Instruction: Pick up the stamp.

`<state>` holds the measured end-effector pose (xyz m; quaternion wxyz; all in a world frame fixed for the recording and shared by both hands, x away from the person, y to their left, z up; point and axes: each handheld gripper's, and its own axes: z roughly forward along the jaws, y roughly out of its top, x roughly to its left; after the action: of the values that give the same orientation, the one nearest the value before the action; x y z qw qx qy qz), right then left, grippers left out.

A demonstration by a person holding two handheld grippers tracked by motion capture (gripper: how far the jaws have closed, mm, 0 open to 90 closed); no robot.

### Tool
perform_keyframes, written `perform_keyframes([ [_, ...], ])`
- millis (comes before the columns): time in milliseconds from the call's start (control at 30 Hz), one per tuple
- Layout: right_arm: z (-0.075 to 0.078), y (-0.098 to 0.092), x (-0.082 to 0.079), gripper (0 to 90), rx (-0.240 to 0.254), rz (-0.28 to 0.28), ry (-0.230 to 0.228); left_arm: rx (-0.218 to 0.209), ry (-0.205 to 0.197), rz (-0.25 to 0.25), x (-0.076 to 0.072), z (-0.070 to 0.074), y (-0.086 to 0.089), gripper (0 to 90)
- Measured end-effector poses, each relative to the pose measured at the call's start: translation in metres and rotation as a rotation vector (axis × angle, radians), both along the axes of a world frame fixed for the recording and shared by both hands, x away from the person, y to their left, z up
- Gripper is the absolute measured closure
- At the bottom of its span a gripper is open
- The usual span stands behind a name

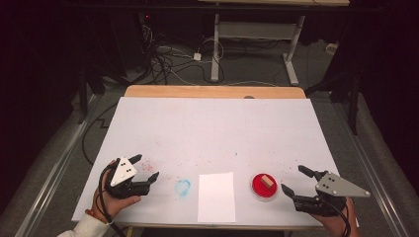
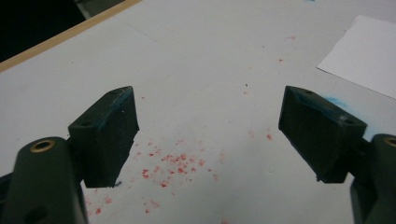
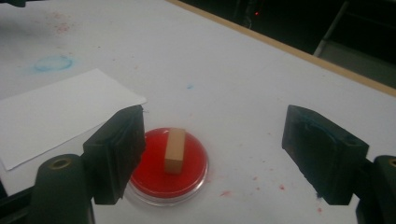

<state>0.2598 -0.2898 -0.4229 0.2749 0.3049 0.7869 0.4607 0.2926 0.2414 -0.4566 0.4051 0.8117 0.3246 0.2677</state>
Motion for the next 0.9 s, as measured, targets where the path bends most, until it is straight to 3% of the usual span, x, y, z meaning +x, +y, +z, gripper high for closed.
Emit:
perform_keyframes([
  [167, 0.01, 0.012, 0.009, 22.2, -0.047, 0.052, 0.083, 0.015, 0.004, 0.004, -0.001, -0.001, 0.001, 19.3],
  [233, 0.013, 0.015, 0.01, 22.2, -0.056, 0.059, 0.097, 0.005, 0.003, 0.005, -0.001, -0.001, 0.001, 19.3],
  [267, 0.016, 0.021, 0.012, 26.1, -0.083, 0.079, 0.116, 0.006, 0.004, 0.006, -0.001, -0.001, 0.001, 19.2],
  [400, 0.019, 0.031, 0.017, 28.9, -0.139, 0.072, 0.152, 0.014, 0.01, 0.003, -0.001, -0.002, 0.0, 19.3],
  [633, 0.01, 0.044, 0.028, 35.0, -0.196, 0.065, 0.245, 0.02, 0.016, -0.003, 0.0, -0.003, -0.002, 19.2],
  [900, 0.001, 0.05, 0.034, 38.1, -0.214, 0.055, 0.279, 0.022, 0.021, -0.009, 0.0, -0.004, -0.002, 19.2],
])
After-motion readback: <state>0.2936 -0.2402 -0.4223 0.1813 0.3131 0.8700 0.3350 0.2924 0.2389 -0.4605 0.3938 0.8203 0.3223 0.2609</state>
